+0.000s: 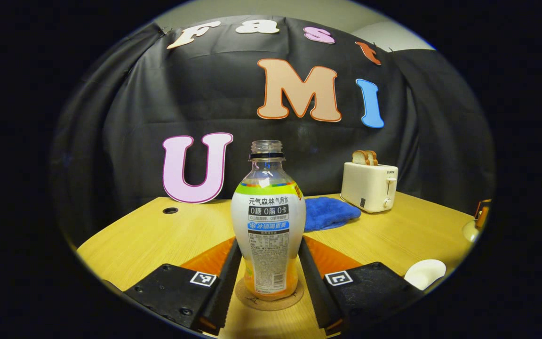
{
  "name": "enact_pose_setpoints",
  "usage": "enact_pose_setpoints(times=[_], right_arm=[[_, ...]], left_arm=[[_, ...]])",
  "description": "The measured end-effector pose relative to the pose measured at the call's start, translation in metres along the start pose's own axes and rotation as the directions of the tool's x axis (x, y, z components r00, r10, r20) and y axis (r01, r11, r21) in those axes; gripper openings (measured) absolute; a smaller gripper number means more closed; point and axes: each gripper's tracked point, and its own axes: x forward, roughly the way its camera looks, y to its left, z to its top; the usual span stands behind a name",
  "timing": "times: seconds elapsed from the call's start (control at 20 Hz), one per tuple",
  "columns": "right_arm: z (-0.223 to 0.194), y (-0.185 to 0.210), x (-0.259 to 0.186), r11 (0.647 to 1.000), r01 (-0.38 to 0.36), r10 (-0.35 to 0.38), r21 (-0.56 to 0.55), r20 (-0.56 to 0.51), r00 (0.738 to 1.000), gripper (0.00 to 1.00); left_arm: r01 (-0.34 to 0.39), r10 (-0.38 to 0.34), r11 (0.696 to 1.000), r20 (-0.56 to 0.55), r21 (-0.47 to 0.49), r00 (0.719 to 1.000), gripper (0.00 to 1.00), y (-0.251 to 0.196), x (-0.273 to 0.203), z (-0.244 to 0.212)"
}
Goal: Open the teacup lid with one hand, grasp the water bottle and pour water into the teacup with the other hand; after pouring, place the water bottle on the coaster and then close the teacup lid.
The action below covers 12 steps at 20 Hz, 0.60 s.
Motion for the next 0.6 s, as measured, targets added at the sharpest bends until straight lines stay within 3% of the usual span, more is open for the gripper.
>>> enact_pose_setpoints(times=[0.35,0.6], right_arm=[[-0.003,0.006,0.001,1.0,-0.014,0.014,-0.001,-0.006,1.0,0.28],[-0.006,0.01,0.004,1.0,-0.018,0.018,0.011,-0.01,1.0,0.28]], left_arm=[[-0.008,0.007,1.0,-0.013,-0.017,1.0,0.75,0.0,-0.003,-0.004],[-0.022,0.022,1.0,-0.009,-0.005,1.0,0.91,0.001,-0.013,-0.003]])
